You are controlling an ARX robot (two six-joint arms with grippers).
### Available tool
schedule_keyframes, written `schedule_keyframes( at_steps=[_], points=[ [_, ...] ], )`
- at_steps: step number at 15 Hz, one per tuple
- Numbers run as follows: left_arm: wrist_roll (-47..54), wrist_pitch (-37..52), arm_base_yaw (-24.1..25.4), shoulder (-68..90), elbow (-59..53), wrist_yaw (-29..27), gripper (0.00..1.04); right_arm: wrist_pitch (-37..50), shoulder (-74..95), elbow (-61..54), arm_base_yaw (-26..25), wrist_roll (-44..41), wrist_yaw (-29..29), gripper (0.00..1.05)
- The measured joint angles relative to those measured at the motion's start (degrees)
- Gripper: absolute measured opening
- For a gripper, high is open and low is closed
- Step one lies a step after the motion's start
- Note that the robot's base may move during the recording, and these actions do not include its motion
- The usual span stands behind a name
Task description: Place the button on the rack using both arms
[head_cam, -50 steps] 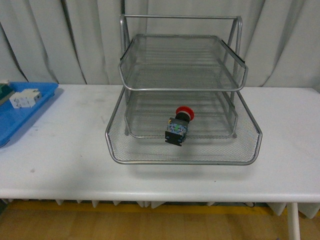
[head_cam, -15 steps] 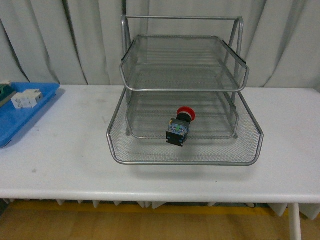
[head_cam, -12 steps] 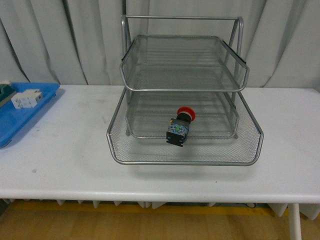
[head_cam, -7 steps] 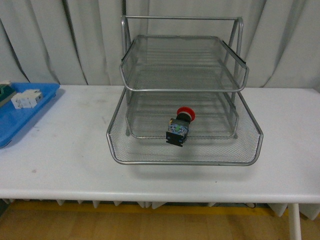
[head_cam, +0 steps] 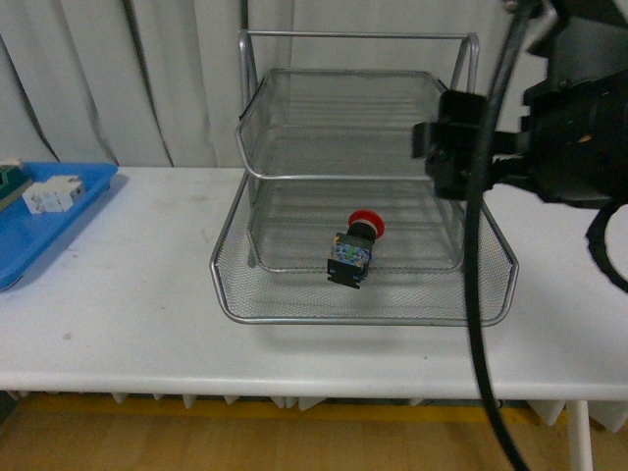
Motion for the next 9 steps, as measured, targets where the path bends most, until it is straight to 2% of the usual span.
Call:
schedule_keyframes(
  at_steps=[2, 5, 6, 9],
  points=[
    [0.00, 0.00, 0.00, 0.00, 0.00, 0.00, 0.98, -4.85, 1.75, 0.42, 3.82, -0.02, -1.18, 0.43],
    [0.00, 0.02, 0.00, 0.00, 0.00, 0.00, 0.98, -7.04, 2.62, -0.74, 5.62, 0.20, -2.10, 0.08],
    [0.00, 0.00, 0.00, 0.00, 0.00, 0.00, 0.98, -7.10, 2.82, -2.23, 5.99, 0.26, -2.16, 0.02],
    [0.00, 0.00, 0.00, 0.00, 0.00, 0.00, 0.98, -6.62, 6.71, -5.11, 7.23, 0.26, -2.19, 0.02]
  ],
)
